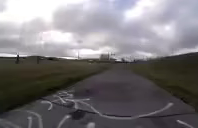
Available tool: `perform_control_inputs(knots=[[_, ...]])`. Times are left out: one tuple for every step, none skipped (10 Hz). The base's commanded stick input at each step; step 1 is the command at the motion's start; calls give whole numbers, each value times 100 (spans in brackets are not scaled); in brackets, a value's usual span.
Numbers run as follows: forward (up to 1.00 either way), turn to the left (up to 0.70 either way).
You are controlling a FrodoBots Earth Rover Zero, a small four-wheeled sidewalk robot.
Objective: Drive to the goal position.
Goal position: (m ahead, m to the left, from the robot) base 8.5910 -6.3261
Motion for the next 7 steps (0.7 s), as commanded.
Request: perform_control_inputs(knots=[[100,-40],[100,-38],[100,0],[100,0],[100,-2],[100,-40],[100,-40]])
